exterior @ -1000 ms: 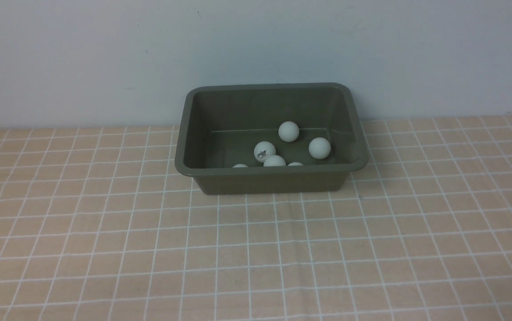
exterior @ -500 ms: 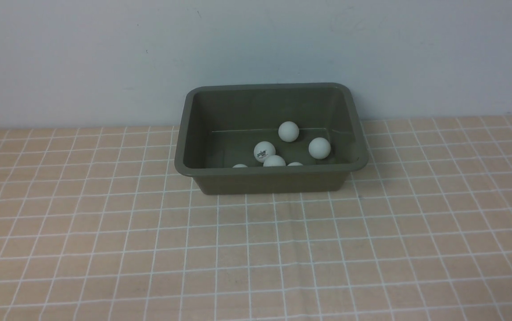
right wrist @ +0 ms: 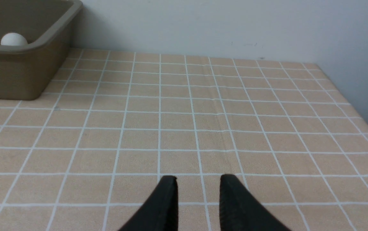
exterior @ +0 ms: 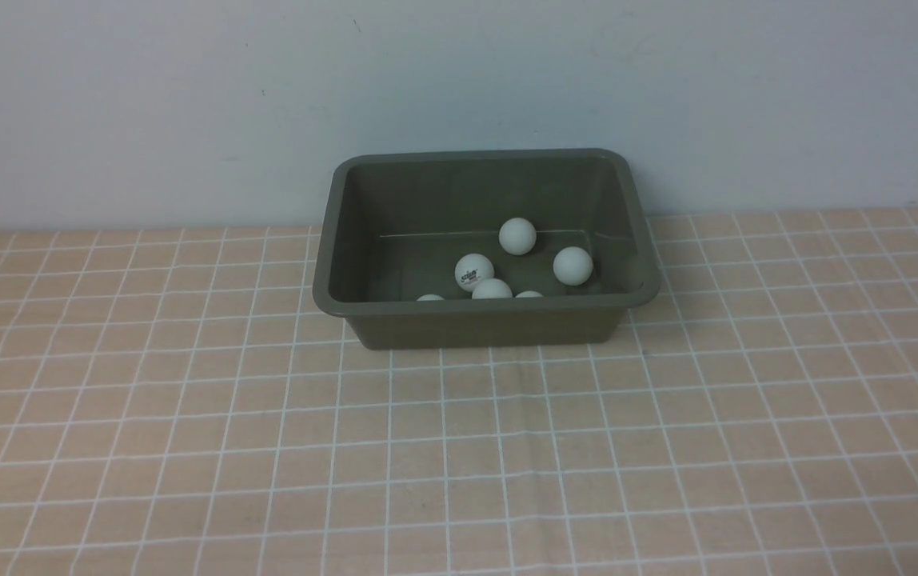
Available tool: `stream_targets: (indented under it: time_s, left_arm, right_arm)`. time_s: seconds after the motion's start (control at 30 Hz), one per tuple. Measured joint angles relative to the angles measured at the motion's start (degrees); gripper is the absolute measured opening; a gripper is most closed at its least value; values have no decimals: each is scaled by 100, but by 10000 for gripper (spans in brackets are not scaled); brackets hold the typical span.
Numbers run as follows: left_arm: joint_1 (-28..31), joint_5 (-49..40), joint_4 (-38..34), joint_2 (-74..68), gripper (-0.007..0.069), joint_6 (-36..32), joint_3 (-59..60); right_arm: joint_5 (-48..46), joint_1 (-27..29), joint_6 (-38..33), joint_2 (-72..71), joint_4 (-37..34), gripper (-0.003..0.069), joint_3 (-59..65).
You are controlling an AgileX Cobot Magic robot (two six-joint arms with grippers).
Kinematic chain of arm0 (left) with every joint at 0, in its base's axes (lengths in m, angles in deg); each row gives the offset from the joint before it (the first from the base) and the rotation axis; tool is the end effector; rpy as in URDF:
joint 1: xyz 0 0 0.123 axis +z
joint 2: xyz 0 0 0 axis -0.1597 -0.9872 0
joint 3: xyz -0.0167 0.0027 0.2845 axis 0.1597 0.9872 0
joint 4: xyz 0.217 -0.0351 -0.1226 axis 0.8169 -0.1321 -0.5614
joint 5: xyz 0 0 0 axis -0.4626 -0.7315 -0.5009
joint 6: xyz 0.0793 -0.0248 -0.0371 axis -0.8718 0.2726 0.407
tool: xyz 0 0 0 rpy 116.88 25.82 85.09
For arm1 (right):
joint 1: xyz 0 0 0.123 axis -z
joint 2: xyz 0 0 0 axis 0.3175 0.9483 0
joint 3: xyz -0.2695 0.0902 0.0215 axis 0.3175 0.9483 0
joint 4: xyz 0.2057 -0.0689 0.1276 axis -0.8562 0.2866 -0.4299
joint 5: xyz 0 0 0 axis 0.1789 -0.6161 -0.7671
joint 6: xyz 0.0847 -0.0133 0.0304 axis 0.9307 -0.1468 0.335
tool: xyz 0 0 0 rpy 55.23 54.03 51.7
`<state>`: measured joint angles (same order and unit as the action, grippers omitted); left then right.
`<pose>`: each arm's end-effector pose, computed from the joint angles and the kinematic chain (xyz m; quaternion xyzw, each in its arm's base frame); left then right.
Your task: Put the table tennis balls into the box on the light coffee tablecloth.
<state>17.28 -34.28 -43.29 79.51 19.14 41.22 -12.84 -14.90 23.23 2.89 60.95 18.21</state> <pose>0.0523 0.0038 0.1705 -0.0206 0.8069 0.0440 0.5888 0.0513 -0.0051 0.1700 0.0098 0.8143 -0.0414 0.5789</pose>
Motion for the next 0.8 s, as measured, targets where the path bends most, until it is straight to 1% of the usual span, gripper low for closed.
stream_targets:
  time_s: [0.8]
  left_arm:
    - [0, 0, -1, 0, 172, 0, 0]
  right_arm:
    - [0, 0, -112, 0, -6, 182, 0]
